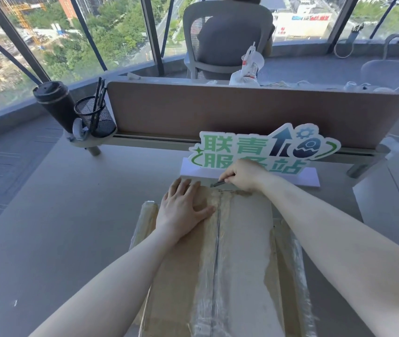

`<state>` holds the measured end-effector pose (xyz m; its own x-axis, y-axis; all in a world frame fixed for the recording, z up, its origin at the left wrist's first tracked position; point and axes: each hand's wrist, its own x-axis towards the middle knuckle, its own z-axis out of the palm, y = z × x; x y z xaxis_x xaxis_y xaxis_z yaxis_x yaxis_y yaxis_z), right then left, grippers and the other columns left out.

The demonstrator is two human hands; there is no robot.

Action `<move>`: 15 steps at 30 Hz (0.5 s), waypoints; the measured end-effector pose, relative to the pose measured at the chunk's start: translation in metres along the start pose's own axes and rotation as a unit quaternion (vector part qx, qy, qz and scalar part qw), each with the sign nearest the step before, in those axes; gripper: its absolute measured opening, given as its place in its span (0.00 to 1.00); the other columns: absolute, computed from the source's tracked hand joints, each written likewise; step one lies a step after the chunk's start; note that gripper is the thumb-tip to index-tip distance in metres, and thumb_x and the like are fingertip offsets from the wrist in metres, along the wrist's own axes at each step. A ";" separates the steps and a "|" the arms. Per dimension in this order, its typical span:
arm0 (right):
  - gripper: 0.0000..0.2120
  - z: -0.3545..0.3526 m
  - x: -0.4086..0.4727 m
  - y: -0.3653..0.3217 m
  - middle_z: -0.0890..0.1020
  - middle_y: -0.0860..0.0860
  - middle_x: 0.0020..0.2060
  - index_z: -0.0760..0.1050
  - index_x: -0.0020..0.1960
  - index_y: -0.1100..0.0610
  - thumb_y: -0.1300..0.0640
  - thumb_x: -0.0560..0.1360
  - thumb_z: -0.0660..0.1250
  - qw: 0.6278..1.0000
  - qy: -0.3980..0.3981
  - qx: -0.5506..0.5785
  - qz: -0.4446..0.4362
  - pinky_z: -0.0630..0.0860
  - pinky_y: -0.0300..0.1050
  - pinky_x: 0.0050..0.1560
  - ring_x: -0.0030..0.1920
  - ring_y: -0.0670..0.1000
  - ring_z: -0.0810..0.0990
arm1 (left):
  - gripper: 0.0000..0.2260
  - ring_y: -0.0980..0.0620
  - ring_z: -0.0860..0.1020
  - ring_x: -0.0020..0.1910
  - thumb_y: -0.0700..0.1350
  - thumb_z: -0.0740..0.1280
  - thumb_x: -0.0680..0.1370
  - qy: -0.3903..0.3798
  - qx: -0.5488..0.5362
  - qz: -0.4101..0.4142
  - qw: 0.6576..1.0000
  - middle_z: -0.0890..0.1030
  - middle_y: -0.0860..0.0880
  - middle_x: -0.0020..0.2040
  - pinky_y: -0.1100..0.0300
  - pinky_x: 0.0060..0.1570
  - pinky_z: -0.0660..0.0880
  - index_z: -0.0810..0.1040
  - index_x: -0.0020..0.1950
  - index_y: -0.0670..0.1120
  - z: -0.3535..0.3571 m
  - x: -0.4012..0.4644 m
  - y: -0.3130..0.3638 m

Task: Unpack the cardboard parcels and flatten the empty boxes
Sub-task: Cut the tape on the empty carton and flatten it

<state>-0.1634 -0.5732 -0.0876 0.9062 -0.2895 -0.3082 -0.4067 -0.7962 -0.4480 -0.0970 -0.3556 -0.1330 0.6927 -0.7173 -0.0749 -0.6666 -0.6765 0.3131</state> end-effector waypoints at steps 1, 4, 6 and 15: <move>0.11 0.002 0.001 0.003 0.83 0.43 0.57 0.83 0.57 0.46 0.55 0.79 0.65 1.000 -0.009 0.015 0.000 0.75 0.51 0.63 0.59 0.49 0.79 | 0.38 0.52 0.48 0.78 0.74 0.58 0.71 -0.001 0.000 0.000 1.000 0.59 0.55 0.77 0.49 0.74 0.58 0.58 0.76 0.58 0.000 0.000 0.000; 0.11 0.006 0.004 0.009 0.83 0.46 0.57 0.84 0.58 0.50 0.58 0.79 0.66 0.998 -0.020 0.063 -0.006 0.73 0.48 0.64 0.58 0.50 0.79 | 0.38 0.53 0.47 0.78 0.74 0.58 0.71 -0.002 0.002 -0.002 1.000 0.59 0.56 0.77 0.50 0.74 0.58 0.59 0.76 0.58 0.000 0.000 0.001; 0.11 0.005 0.006 0.009 0.83 0.47 0.56 0.83 0.58 0.52 0.59 0.79 0.66 0.997 -0.030 0.069 -0.010 0.73 0.47 0.63 0.56 0.50 0.79 | 0.38 0.53 0.47 0.78 0.74 0.58 0.71 0.000 0.003 -0.003 1.000 0.59 0.56 0.77 0.50 0.74 0.58 0.59 0.76 0.58 0.001 0.001 0.001; 0.14 -0.027 0.006 0.003 0.84 0.43 0.55 0.83 0.58 0.45 0.57 0.79 0.63 0.990 -0.082 -0.107 -0.046 0.73 0.42 0.56 0.56 0.50 0.78 | 0.38 0.52 0.48 0.78 0.75 0.57 0.70 -0.010 0.010 -0.008 1.000 0.61 0.56 0.76 0.50 0.73 0.59 0.58 0.76 0.59 0.002 0.003 0.000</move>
<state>-0.1562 -0.5915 -0.0682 0.9003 -0.1334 -0.4144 -0.2725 -0.9150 -0.2974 -0.0961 -0.3582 -0.1355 0.6973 -0.7100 -0.0989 -0.6613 -0.6903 0.2935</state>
